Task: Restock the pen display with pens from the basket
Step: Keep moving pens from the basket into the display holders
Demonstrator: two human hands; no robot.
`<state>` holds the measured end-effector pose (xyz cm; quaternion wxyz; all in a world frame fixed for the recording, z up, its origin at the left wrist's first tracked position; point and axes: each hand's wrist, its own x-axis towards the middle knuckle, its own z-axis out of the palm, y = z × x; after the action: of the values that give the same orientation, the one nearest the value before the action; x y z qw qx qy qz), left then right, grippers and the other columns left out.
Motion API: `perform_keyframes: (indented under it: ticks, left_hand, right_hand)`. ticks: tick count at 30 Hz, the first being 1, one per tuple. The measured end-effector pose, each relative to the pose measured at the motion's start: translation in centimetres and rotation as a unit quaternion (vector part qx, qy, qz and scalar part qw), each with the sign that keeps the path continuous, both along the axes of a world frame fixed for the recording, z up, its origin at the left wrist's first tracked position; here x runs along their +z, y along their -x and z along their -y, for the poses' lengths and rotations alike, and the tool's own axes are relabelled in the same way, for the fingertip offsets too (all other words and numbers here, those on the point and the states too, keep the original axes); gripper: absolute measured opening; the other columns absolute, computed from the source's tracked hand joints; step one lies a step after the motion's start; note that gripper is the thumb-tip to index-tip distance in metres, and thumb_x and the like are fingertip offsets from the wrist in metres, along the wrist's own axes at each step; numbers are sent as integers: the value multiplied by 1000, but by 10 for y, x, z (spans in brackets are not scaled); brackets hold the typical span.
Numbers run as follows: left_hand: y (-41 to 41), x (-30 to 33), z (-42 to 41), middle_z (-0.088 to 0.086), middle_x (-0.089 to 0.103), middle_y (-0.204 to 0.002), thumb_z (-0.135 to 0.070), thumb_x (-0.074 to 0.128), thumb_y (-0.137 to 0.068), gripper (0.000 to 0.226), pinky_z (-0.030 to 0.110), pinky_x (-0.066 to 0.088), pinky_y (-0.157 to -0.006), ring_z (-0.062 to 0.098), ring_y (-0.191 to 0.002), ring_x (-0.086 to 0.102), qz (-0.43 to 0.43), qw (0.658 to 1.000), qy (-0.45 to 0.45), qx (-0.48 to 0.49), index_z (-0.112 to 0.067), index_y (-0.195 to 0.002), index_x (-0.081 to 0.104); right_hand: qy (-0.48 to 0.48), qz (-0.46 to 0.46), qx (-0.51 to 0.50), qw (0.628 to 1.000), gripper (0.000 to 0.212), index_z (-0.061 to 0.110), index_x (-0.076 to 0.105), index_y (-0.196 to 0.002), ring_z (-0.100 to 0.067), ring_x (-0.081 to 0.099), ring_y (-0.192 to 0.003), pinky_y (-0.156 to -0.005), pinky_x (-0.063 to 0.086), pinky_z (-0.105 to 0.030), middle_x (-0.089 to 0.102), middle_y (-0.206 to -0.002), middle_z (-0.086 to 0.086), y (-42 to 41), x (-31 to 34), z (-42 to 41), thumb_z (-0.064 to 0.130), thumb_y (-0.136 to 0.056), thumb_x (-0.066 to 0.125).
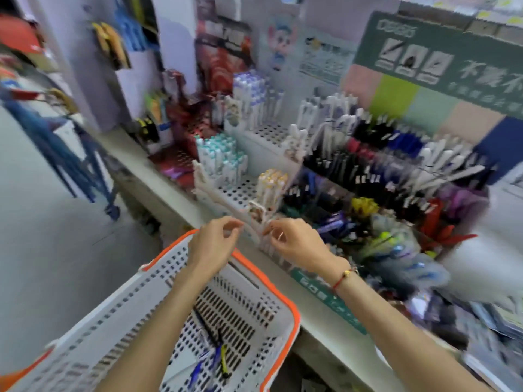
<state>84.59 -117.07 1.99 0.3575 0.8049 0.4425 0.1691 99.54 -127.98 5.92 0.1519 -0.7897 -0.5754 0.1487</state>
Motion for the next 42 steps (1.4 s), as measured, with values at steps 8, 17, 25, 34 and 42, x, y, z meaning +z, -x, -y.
perform_keyframes:
  ticks: [8,17,25,34,42]
  left_hand:
    - [122,-99,20,-7,64,-126,-29,50,-101,25,29,48,-83,18,-112,61,-113,974,154,126,-27,-122,63]
    - [192,-224,100,-1,53,-140,-17,46,-103,30,21,50,-64,18,-100,63,-154,917,309,201,-22,-131,55]
    - [163,-288,166,-1,50,-127,-62,61,-83,67,31,45,-91,18,-117,49,-246,929,261,91,-18,-130,43]
    - [170,-291,152,-2,62,-102,-54,65,-85,42,30,41,-66,18,-91,60,-315,925,196,78,-20,-103,49]
    - [244,-286,134,-5,59,-129,2,69,-82,46,24,47,-95,7,-111,55,-229,869,439,1,-22,-121,62]
  right_hand:
    - [223,-77,181,955,26,12,67,-116,-26,62,-104,-87,51,-40,67,-117,-8,76,-108,-29,18,-99,48]
    - [338,65,296,891,32,3,51,-123,-29,57,-75,-59,43,-35,61,-100,-17,119,-233,-15,1,-93,40]
    - [252,304,580,712,94,17,-18,-152,-33,3,-148,-119,19,-44,-15,-161,-13,133,-300,-10,19,-95,56]
    - [171,270,647,693,82,10,14,-151,-26,39,-125,-103,39,-40,35,-142,-10,124,-323,-14,24,-87,64]
    - [201,205,645,708,47,13,38,-136,-22,51,-109,-89,43,-34,50,-128,-5,112,-324,-16,19,-94,57]
